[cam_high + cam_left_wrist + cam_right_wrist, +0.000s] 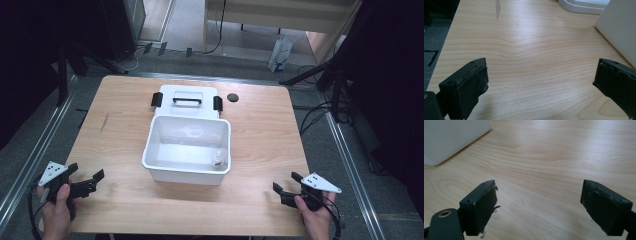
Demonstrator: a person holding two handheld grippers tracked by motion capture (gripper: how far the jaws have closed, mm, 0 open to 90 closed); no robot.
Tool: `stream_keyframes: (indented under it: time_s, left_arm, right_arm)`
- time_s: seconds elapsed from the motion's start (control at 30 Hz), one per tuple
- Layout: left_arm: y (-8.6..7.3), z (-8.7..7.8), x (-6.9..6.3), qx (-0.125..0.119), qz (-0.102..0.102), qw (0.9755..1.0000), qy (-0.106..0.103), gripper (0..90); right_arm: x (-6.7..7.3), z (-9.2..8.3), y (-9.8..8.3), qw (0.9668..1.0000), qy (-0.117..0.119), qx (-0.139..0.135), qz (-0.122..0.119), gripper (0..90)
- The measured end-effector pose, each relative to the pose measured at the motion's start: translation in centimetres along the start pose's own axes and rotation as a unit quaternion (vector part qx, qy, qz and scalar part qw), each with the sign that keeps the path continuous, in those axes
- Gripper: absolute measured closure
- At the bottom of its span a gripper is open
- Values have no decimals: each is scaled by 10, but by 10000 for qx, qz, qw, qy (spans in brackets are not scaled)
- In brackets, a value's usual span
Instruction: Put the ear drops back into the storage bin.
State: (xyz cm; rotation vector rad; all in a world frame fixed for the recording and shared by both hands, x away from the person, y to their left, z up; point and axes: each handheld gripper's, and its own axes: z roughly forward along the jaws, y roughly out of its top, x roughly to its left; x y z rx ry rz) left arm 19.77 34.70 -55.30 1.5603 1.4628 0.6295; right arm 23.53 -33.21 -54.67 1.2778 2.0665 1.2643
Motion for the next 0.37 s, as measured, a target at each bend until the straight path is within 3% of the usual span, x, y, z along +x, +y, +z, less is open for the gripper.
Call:
stream_keyframes:
  time_s: [0.1,0.2,0.37]
  left_arm:
    - [0,0,0,-3,2,10000,5,1]
    - [0,0,0,6,10,10000,6,1]
    - [0,0,0,13,10,10000,3,1]
  right_arm:
    - [-4,-10,-5,9994,124,-271,159,137]
    - [-7,-15,-8,9987,134,-367,313,138]
    - [-7,-18,-2,9984,64,-429,371,139]
